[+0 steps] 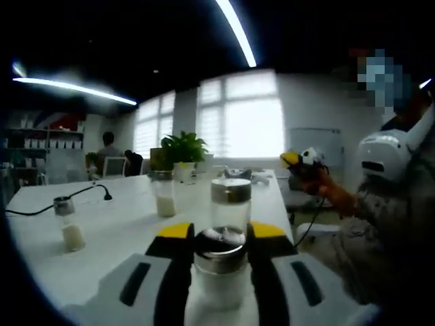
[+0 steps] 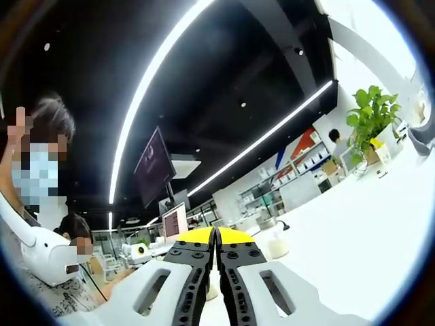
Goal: Rotate the seasoning bottle until the label or dispensing opening points toward the visible target arrow and the bottle remains upright within the marked orientation range
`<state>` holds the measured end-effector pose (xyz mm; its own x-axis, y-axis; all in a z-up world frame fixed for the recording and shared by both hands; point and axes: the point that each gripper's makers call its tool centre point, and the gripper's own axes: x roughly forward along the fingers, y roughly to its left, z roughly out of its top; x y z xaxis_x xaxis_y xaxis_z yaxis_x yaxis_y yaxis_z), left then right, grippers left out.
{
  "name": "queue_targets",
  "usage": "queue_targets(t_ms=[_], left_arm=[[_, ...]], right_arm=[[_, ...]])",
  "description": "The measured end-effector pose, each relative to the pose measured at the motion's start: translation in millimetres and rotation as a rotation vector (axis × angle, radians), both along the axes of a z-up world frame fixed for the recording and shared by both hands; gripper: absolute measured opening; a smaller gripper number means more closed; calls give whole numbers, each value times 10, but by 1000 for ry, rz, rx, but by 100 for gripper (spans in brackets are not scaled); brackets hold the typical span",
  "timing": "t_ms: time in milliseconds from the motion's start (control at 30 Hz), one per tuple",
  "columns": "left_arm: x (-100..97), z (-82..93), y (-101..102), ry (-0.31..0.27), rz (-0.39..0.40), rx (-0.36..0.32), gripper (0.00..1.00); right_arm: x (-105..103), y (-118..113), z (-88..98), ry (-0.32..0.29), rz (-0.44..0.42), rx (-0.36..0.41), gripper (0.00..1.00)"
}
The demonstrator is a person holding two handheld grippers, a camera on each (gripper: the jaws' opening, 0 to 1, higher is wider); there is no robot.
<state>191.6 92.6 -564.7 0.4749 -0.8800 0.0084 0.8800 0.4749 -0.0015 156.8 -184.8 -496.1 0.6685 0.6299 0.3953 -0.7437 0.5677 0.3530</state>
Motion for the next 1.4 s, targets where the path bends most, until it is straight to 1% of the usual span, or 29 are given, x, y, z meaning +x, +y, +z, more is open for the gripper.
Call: queue_targets(t_ms=[100,133,167,200,267,333,400,433,500,533,567,600,633,667,700,800,833,933,967,1000,1033,1067,1133,1200,1300,1400], left_arm=[[9,5,-2,5,15,0,33],[7,3,-9,-6,25,10,33],[10,1,-13,-14,34,17,34],[31,10,-4,-37,55,24,36],[53,-15,4,-39,84,41,41],[80,-18,26,-28,120,37,45],[56,-1,19,-41,135,40,44],[39,21,18,-48,142,32,44],[9,79,13,-42,164,-3,44],[14,96,25,-36,190,-17,44],[30,91,50,-27,229,-14,44],[48,68,79,-15,276,4,43],[62,26,109,0,320,37,43],[65,-8,126,9,346,74,43],[68,5,137,4,370,82,43],[-9,114,95,-16,381,58,44],[-25,163,94,-34,396,48,44],[-54,222,88,-79,441,57,42],[-60,206,73,-94,441,78,38],[-65,176,48,-93,429,85,34],[-63,141,31,-76,413,83,33],[-53,118,27,-46,408,58,34],[-33,100,57,-46,430,51,37],[-25,78,84,-73,466,76,37],[-7,74,85,-68,482,52,38],[21,40,69,-72,508,64,37]], right_arm=[[5,1,-1,0,-1,-3,0],[6,6,-1,1,-1,-4,0],[8,9,-1,1,-1,-4,0],[10,9,0,2,-1,-4,0],[14,14,0,2,0,-6,0],[15,18,-5,3,1,-7,0],[16,18,-9,4,0,-8,0],[16,16,-10,5,1,-8,0],[16,11,-8,4,0,-7,0],[16,8,-8,4,0,-6,0],[15,8,-8,4,-1,-6,0],[14,9,-10,5,-1,-6,0],[14,9,-13,5,-1,-7,0],[14,8,-16,7,-1,-7,0],[15,10,-21,9,-1,-8,0],[14,14,-24,10,-4,-10,0],[13,12,-23,10,-5,-9,0],[22,1,-26,13,-9,-6,0],[24,2,-28,14,-9,-6,0],[26,4,-32,16,-9,-7,0],[26,6,-33,16,-9,-7,0],[25,7,-34,16,-8,-8,0],[22,8,-31,15,-10,-9,0],[25,-2,-30,15,-13,-7,0],[39,-8,-39,20,-15,-3,0],[51,3,-74,34,-16,-13,0]])
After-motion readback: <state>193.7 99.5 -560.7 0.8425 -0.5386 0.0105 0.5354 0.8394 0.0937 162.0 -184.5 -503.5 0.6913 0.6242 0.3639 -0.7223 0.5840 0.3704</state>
